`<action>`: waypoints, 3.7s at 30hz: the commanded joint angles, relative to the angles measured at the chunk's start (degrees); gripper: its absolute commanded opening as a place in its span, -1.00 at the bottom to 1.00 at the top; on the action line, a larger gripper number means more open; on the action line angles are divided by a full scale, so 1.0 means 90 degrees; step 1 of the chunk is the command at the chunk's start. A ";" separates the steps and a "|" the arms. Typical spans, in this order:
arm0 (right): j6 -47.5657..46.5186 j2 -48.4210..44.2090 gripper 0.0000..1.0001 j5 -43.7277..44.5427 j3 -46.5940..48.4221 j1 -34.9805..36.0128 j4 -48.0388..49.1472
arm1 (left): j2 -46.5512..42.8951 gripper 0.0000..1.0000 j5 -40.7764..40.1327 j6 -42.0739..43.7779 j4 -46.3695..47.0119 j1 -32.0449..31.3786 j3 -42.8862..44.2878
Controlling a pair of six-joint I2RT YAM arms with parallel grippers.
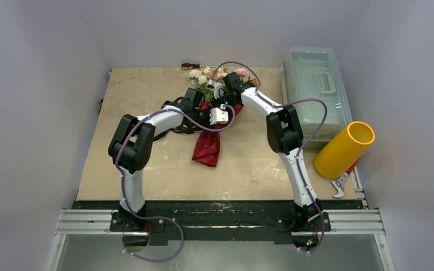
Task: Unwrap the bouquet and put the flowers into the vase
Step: Untie the ribbon from the wrapping paper.
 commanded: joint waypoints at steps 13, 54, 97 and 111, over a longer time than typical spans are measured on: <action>-0.0583 0.0572 -1.00 0.1753 -0.0470 -0.0180 -0.0257 | -0.1646 -1.00 -0.1272 -0.5327 0.2897 0.1097 -0.1521; -0.0790 0.0465 -1.00 0.1368 -0.0458 -0.0198 -0.0394 | -0.0258 -1.00 -0.1289 -0.5383 0.2017 0.1316 -0.0616; -0.0357 -0.2723 -0.05 -0.1760 -0.3145 -0.0688 0.2553 | 0.1021 -0.51 0.2551 -1.0200 0.2626 0.1107 0.0956; -0.1518 -0.2179 -0.26 0.0068 -0.2568 0.0377 0.2086 | 0.2145 -0.79 0.0979 -0.9812 0.0566 0.1072 0.1766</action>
